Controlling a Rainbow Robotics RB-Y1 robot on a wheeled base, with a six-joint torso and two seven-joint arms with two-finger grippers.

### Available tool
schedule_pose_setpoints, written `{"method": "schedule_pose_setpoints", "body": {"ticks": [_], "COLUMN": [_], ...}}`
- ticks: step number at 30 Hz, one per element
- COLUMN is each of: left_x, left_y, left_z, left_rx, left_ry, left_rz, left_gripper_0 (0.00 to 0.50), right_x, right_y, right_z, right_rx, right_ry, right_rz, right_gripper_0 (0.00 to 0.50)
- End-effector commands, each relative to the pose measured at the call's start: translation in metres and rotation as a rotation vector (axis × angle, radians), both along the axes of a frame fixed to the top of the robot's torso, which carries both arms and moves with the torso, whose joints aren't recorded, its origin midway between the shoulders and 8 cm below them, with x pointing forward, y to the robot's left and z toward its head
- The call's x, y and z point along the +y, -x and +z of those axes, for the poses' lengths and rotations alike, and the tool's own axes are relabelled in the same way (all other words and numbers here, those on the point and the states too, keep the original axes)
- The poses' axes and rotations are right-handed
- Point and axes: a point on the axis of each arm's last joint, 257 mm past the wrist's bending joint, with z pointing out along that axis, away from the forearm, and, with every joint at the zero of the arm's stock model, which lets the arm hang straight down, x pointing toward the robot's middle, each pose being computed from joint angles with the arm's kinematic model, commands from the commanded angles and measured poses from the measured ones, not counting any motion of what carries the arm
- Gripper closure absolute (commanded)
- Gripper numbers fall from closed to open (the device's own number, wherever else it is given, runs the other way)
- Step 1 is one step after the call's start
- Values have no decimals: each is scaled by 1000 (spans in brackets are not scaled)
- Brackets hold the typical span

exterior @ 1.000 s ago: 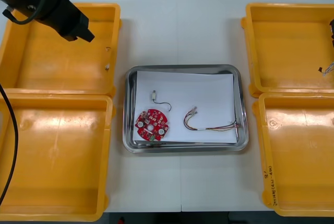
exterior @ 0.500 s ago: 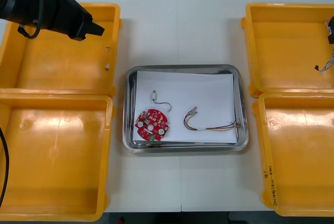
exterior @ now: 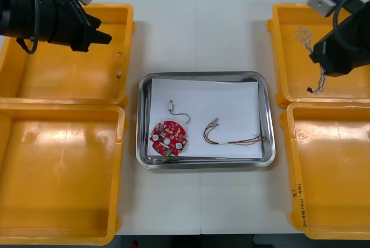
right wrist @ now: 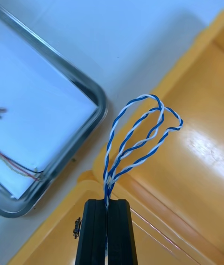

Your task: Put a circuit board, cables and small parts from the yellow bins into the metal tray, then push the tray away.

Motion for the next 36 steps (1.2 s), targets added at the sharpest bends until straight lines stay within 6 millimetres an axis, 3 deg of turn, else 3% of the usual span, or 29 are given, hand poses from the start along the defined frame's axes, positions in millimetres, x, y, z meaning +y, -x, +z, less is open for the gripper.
{"method": "schedule_pose_setpoints", "body": {"ticks": [1,6,10,18,27,36], "left_x": [32,33,33,35,39,35], "left_y": [-3,-4,-4,-8,-23,-38], "left_z": [16,18,19,18,4,-17], "left_rx": [-132,-171,-184,-213,-197,-209], "left_ry": [-96,-91,-84,-55,13,-32], "left_rz": [-35,-50,-59,-55,-22,6], "left_gripper_0": [0,0,0,0,0,0], "right_x": [24,49,64,106,134,141], "right_y": [25,44,43,29,10,-14], "right_z": [-17,-42,-48,-60,-76,-90], "right_rx": [32,95,72,48,11,-58], "right_ry": [77,122,217,338,432,507], "right_rz": [104,225,331,519,686,785], "right_gripper_0": [500,500,500,500,500,500]}}
